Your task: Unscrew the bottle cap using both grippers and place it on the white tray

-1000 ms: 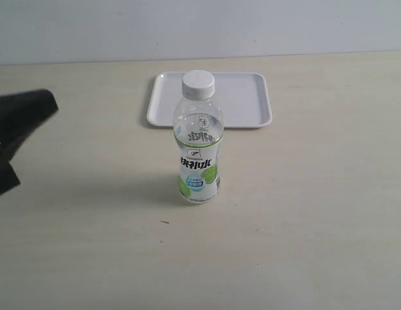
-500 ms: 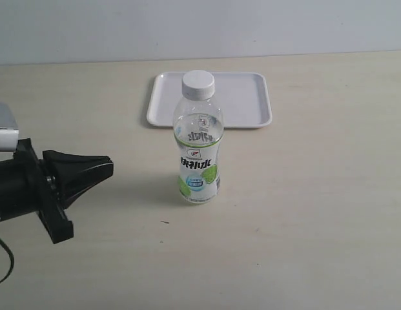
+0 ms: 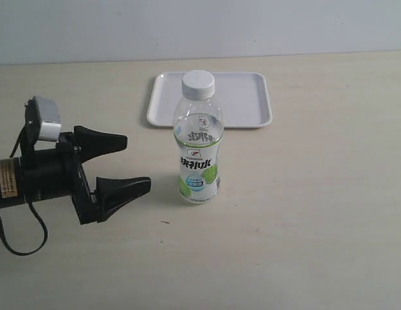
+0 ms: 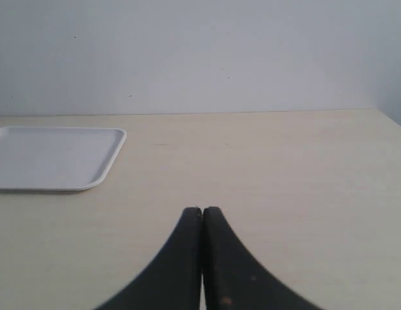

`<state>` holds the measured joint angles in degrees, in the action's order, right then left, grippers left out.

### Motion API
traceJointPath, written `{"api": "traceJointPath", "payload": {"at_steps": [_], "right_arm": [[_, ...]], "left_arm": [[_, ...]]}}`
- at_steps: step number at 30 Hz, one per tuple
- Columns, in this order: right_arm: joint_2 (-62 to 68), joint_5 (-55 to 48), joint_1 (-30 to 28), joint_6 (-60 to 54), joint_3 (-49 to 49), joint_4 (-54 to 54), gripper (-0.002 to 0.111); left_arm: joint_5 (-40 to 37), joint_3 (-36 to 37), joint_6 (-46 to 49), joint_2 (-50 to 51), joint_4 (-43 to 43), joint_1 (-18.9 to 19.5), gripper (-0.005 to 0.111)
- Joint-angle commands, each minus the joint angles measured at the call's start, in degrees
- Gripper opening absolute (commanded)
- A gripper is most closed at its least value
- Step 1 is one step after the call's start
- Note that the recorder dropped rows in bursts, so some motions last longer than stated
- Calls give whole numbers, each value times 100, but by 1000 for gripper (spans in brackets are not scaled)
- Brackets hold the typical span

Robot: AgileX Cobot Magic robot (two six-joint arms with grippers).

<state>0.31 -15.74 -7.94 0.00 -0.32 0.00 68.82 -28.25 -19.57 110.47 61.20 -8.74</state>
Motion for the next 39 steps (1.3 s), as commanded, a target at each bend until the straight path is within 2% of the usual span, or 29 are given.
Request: {"api": "traceJointPath", "payload": {"at_steps": [1, 4, 6, 10, 17, 23, 30, 33, 39], "right_arm": [[-31, 41, -35, 0, 32, 0, 0], [-31, 41, -35, 0, 32, 0, 0], [-31, 41, -35, 0, 32, 0, 0], [-31, 41, -35, 0, 32, 0, 0], [-31, 41, -35, 0, 32, 0, 0], [-31, 41, -35, 0, 32, 0, 0], [-31, 41, -35, 0, 32, 0, 0], [-31, 41, -35, 0, 32, 0, 0], [-31, 41, -35, 0, 32, 0, 0]], "left_arm": [[114, -397, 235, 494, 436, -98, 105], [114, -646, 576, 682, 397, -292, 105], [114, -981, 598, 885, 87, -615, 105], [114, -1350, 679, 1175, -457, -953, 105], [114, -1907, 692, 1831, -849, -1628, 105], [114, -2129, 692, 1908, -1084, -1941, 105], [114, -2138, 692, 1908, -1144, -1951, 103], [114, -2138, 692, 1908, -1153, -1951, 90], [114, -2138, 702, 1908, -1077, -1951, 36]]}}
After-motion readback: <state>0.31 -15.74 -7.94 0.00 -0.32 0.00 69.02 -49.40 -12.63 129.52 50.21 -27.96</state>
